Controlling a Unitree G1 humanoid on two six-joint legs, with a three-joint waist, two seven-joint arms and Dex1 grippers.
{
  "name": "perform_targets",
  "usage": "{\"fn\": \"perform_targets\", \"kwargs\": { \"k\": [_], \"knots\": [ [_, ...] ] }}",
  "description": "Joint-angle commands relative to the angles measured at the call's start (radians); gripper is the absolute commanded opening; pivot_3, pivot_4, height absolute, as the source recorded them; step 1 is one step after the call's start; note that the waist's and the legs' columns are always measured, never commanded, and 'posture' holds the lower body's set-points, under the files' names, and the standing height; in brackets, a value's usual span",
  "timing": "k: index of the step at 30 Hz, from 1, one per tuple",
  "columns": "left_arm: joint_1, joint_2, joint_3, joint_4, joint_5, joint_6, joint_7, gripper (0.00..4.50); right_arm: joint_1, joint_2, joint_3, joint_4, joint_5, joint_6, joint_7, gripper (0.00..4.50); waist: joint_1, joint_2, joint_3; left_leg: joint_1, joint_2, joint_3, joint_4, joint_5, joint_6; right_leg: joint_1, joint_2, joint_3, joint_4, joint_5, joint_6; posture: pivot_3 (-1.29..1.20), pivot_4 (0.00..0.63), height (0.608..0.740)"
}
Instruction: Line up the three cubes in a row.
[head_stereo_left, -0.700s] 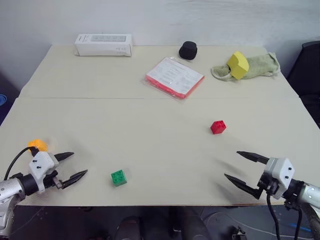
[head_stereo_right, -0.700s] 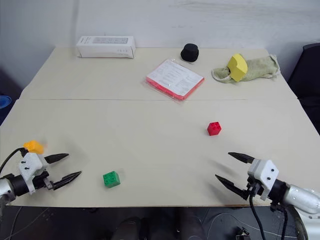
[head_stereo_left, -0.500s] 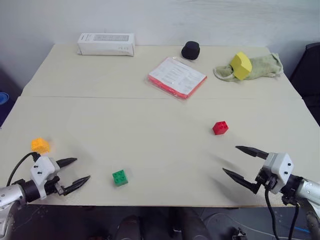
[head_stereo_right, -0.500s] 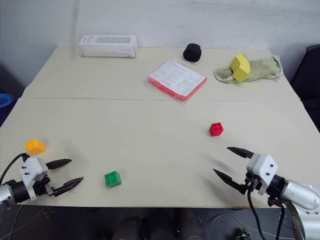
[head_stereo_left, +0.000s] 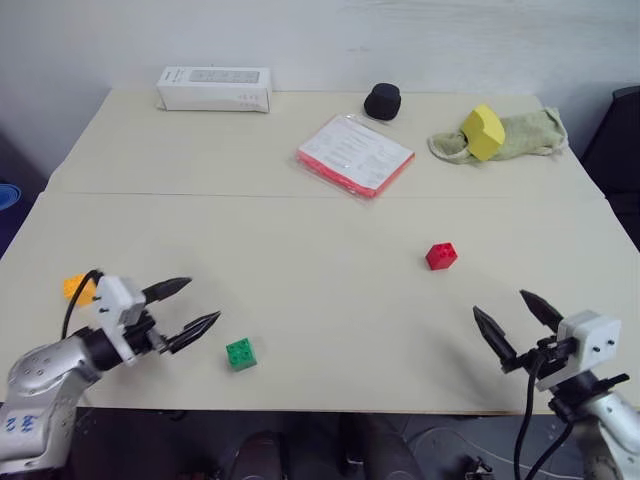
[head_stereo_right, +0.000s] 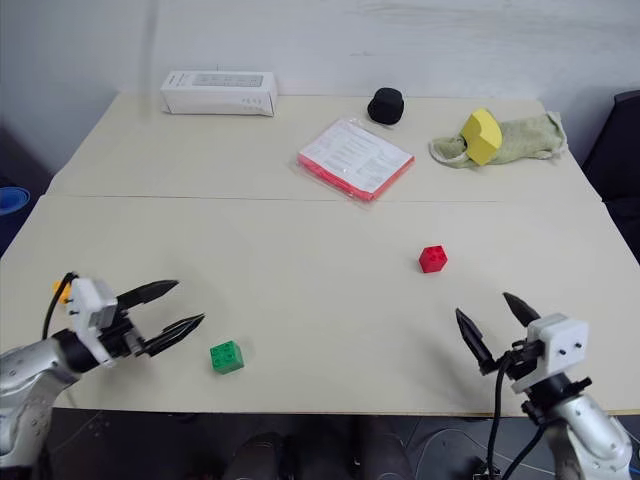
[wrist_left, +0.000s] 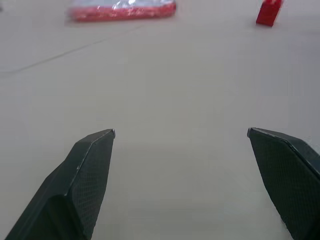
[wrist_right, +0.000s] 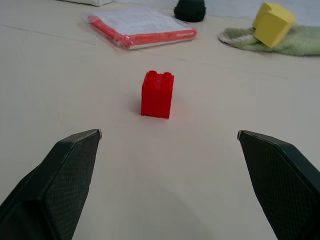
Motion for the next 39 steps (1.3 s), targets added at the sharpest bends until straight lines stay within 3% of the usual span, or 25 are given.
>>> {"fn": "perform_targets", "kwargs": {
  "k": [1,8,14,17,20,24,27,29,33,36,39],
  "knots": [
    [-0.059,-0.013,-0.029,-0.007,-0.007,-0.003,-0.001,4.47,-0.038,0.011,0.036,-0.048,-0.045,-0.017,-0.047,4.5,-0.007,0.0,0.0,0.0,0.0,0.001,0.0,0.0,0.0,0.0,0.0,0.001,0.001,0.0,0.0,0.0,0.15,0.74],
    [-0.1,-0.042,-0.078,0.003,-0.007,0.005,-0.014,4.47,-0.322,-0.005,0.163,0.004,-0.093,0.185,-0.161,4.5,-0.026,0.0,0.0,0.001,0.001,0.001,0.0,0.004,-0.008,-0.002,0.003,0.002,0.005,-0.001,-0.002,0.0,0.15,0.74],
    [-0.086,-0.068,-0.103,-0.049,-0.001,0.019,0.01,4.47,-0.567,0.007,0.244,0.219,-0.171,0.269,-0.225,4.5,-0.015,0.0,0.0,0.0,0.0,0.0,0.0,0.005,-0.008,-0.002,0.002,0.001,0.005,-0.001,-0.002,0.0,0.15,0.74],
    [-0.075,-0.074,-0.089,-0.059,0.004,0.016,0.024,4.47,-0.61,0.019,0.245,0.289,-0.187,0.274,-0.25,4.5,-0.01,0.0,0.0,0.0,0.0,0.0,0.001,0.005,-0.007,-0.002,0.001,0.001,0.005,-0.001,-0.001,0.0,0.15,0.74],
    [-0.063,-0.073,-0.08,-0.067,0.005,0.015,0.032,4.5,-0.636,0.029,0.238,0.333,-0.176,0.251,-0.24,3.85,-0.004,0.0,0.0,0.0,0.0,0.0,0.0,0.005,-0.007,-0.003,0.002,0.001,0.004,-0.001,-0.001,0.0,0.15,0.74],
    [-0.058,-0.072,-0.082,-0.078,0.005,0.016,0.04,4.5,-0.664,0.033,0.227,0.364,-0.151,0.236,-0.213,2.46,-0.004,0.0,0.0,-0.001,0.0,0.0,0.002,0.004,-0.005,-0.002,0.001,0.001,0.004,-0.001,-0.001,0.0,0.15,0.74],
    [-0.056,-0.072,-0.08,-0.079,0.008,0.014,0.044,4.5,-0.659,-0.002,0.226,0.338,-0.108,0.213,-0.108,1.46,-0.004,0.0,-0.001,0.0,0.0,0.0,0.001,0.004,-0.005,-0.002,0.001,0.001,0.004,-0.001,-0.001,0.0,0.15,0.74],
    [-0.053,-0.069,-0.078,-0.079,0.007,0.013,0.044,4.5,-0.633,-0.063,0.236,0.285,-0.038,0.173,0.081,1.5,-0.003,0.001,0.0,-0.001,0.0,0.0,0.001,0.004,-0.005,-0.002,0.002,0.001,0.004,-0.001,-0.001,0.0,0.15,0.74],
    [-0.049,-0.058,-0.078,-0.061,0.01,0.009,0.028,4.5,-0.577,-0.31,0.343,0.282,-0.012,0.055,0.575,1.5,0.0,0.001,0.0,-0.001,0.0,-0.001,0.001,0.001,0.0,-0.001,0.002,-0.001,0.001,0.0,0.0,0.0,0.15,0.74],
    [-0.06,-0.05,-0.081,-0.043,0.011,0.008,0.014,4.5,-0.638,-0.387,0.408,0.396,-0.041,-0.018,0.754,1.5,-0.001,-0.001,0.0,-0.001,0.0,0.0,0.003,0.0,0.002,0.001,0.001,-0.001,0.0,0.001,0.002,0.0,0.15,0.74],
    [-0.074,-0.047,-0.085,-0.03,0.012,0.009,0.006,4.5,-0.745,-0.368,0.468,0.535,-0.057,-0.076,0.886,1.5,-0.007,-0.001,0.0,0.001,0.0,0.001,0.003,0.001,0.002,0.001,0.002,0.0,0.001,0.001,0.002,0.0,0.15,0.74]
  ]
}}
